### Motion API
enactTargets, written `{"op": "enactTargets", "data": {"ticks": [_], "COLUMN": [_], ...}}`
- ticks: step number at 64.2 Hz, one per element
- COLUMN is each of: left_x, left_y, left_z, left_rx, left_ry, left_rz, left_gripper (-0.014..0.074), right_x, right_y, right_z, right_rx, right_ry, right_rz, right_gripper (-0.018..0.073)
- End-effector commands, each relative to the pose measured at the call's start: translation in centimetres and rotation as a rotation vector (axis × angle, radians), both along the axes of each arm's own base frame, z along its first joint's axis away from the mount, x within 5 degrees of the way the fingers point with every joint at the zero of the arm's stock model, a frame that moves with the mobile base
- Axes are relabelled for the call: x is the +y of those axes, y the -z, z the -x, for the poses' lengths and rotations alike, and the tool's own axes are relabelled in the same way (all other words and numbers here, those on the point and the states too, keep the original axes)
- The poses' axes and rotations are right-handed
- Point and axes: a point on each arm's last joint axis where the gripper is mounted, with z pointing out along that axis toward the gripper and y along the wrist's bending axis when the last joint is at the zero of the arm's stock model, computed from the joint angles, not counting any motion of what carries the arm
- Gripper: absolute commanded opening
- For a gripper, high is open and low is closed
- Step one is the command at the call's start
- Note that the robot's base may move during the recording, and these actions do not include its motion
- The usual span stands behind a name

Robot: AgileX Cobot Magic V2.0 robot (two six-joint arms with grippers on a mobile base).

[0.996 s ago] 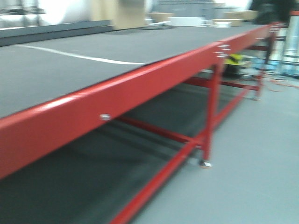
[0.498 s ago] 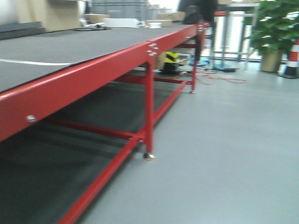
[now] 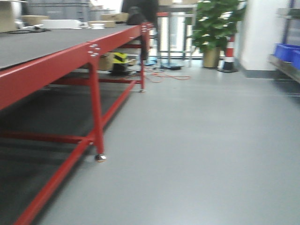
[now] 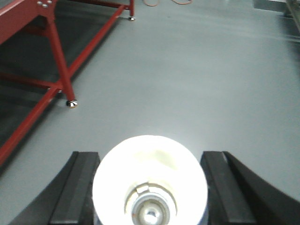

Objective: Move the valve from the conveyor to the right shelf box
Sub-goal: 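Drive the base past the red conveyor to the shelf of blue boxes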

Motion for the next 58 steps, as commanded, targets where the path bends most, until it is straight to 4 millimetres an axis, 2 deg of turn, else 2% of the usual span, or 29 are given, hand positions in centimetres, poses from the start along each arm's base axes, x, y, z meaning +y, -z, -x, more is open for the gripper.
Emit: {"op": "enactTargets", "data": {"ticks": [1,58], "left_x": [-0.08,-0.08], "left_y": [-0.75,-0.75], "left_z": [0.34,0.34], "left_rx": [-0.070,-0.070], "left_ry": [0.000,0.000], "left_rz": [0.006,0.006], "left_gripper": [-0.0111,-0.0111], "right_x": [-0.07,-0.07], "right_y": [-1.23,-1.23], "right_z": [0.21,0.21], "right_rx": [-0.102,-0.102], "right_ry": [-0.001,-0.001], "right_rz": [-0.007,-0.007], "right_gripper": [-0.0162,-0.0162]}}
